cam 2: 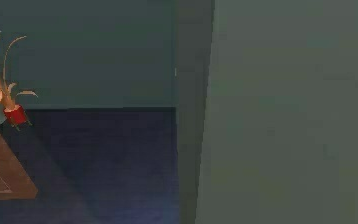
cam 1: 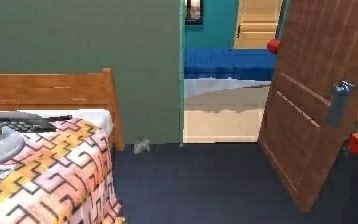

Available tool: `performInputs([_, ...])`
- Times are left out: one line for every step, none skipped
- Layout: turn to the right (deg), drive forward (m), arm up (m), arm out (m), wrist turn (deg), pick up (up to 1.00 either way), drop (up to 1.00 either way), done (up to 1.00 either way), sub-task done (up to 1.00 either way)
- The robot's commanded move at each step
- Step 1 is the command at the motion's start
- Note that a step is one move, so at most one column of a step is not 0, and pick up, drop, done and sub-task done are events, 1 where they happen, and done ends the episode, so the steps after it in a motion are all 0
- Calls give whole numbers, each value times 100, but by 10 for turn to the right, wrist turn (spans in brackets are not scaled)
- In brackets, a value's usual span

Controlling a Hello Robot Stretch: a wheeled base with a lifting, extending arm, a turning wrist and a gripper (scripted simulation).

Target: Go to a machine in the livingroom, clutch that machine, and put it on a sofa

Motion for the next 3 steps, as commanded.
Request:
performInputs([60, 0, 0, 0, 0, 0, 0, 0, 0])
performInputs([0, 100, 0, 0, 0, 0, 0, 0, 0])
performInputs([30, 0, 0, 0, 0, 0, 0, 0, 0])
